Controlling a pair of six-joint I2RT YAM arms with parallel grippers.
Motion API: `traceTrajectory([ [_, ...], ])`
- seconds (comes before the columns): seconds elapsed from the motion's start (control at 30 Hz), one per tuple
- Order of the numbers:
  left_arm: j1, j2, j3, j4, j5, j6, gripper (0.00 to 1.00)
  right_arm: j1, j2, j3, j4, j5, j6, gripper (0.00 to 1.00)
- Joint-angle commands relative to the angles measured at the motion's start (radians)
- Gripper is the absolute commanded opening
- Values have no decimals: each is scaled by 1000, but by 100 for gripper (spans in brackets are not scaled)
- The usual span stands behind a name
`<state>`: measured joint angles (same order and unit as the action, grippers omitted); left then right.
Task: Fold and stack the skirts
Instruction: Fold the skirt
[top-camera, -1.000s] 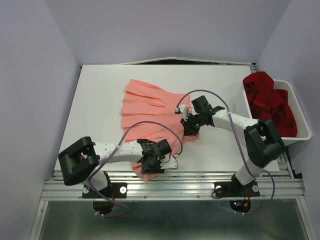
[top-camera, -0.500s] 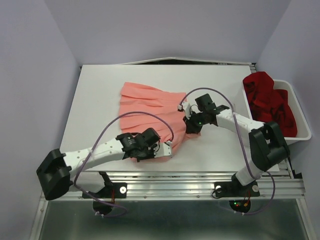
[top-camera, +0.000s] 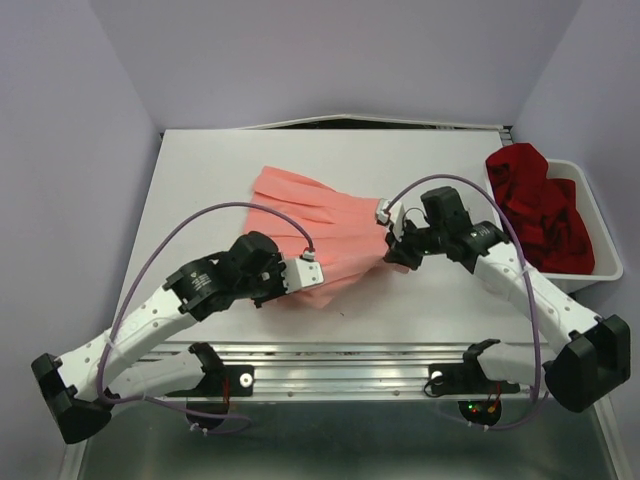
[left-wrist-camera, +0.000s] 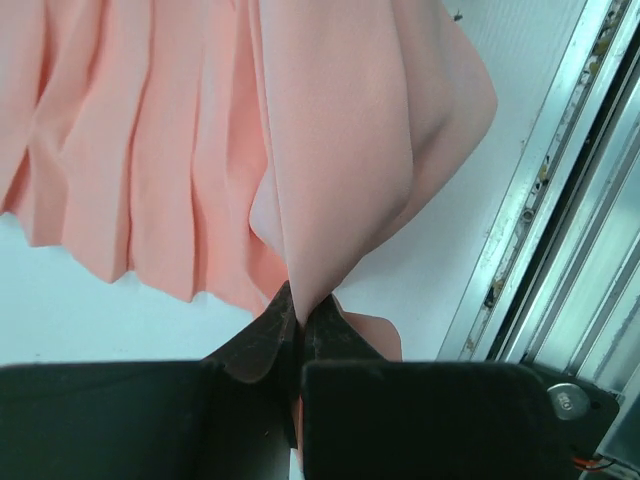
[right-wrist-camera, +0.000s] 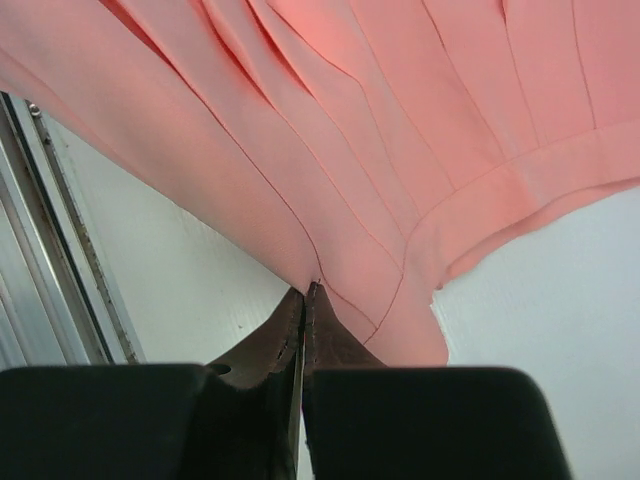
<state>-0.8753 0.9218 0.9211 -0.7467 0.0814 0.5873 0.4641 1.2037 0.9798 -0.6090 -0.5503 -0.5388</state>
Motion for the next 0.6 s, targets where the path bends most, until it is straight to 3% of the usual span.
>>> traceTrajectory([
  [0.0, 12, -46, 71, -33, -6, -17, 0, -7, -67, 17, -43, 33, -3, 1],
  [0.17, 100, -8, 91, 47, -48, 43, 0, -7, 37, 91, -5, 78, -21, 1],
  [0.33, 281, 144, 188, 147, -17, 130, 0, -7, 236, 210, 3, 87, -29, 1],
  [0.57, 465, 409, 408, 221, 73, 180, 0, -44, 397, 329, 15, 90, -43, 1],
])
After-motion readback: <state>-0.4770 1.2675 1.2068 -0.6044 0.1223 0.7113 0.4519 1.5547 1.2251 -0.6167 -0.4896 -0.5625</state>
